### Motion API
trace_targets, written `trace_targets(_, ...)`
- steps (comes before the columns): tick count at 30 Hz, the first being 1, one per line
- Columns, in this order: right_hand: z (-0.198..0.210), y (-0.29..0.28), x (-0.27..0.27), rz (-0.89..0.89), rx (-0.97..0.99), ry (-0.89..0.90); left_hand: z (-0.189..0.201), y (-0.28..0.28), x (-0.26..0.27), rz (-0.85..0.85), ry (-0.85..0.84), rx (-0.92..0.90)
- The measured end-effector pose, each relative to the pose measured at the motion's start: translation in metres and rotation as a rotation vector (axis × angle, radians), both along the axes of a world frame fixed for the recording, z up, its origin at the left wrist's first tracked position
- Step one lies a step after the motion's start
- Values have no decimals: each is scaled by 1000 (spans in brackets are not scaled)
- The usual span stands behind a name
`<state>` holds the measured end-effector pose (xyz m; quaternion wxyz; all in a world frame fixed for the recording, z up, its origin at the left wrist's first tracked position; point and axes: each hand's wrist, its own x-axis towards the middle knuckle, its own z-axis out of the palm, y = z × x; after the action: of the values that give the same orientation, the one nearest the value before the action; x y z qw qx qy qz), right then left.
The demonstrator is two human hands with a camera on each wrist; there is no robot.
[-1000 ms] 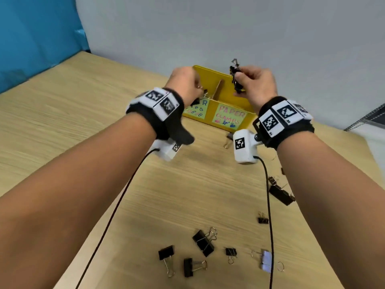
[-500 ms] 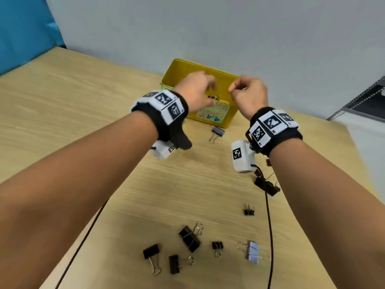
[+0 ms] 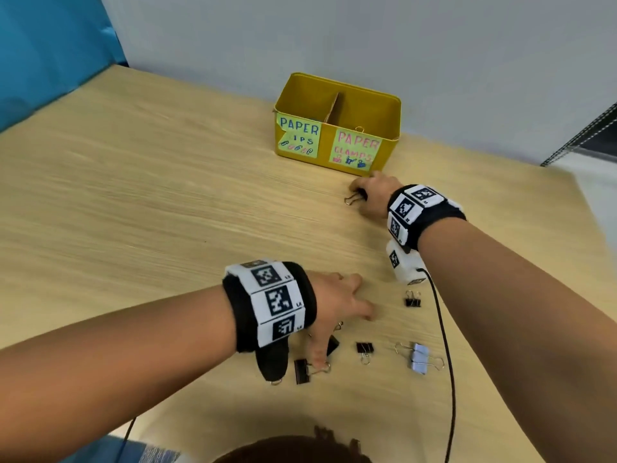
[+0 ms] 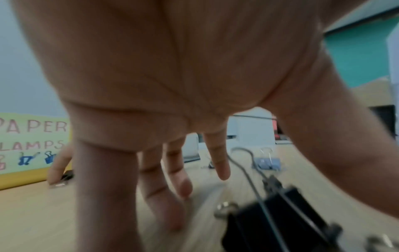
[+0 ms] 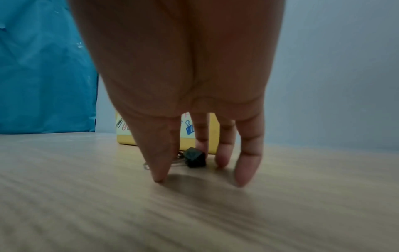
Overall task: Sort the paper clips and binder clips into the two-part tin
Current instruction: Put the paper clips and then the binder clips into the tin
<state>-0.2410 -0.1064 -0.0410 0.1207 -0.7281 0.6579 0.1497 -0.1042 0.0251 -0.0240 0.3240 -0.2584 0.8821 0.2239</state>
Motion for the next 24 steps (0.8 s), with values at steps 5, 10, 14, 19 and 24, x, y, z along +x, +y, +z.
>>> trace_targets(5, 6, 9, -4, -13, 48, -145, -7, -5, -7, 33, 159, -68)
trace_targets(10, 17, 12, -4, -60, 151, -207, -7, -36, -5, 64, 168, -162)
trace_targets(14, 48, 2, -3, -145, 117, -385, 10, -74, 1, 249, 231, -182)
trace_targets(19, 93, -29, -3, -217, -311, -629, 61, -135, 5, 529, 532, -432)
trace_targets(24, 89, -48, -11, -180, -434, -478, 92, -179, -1, 592, 635, -581)
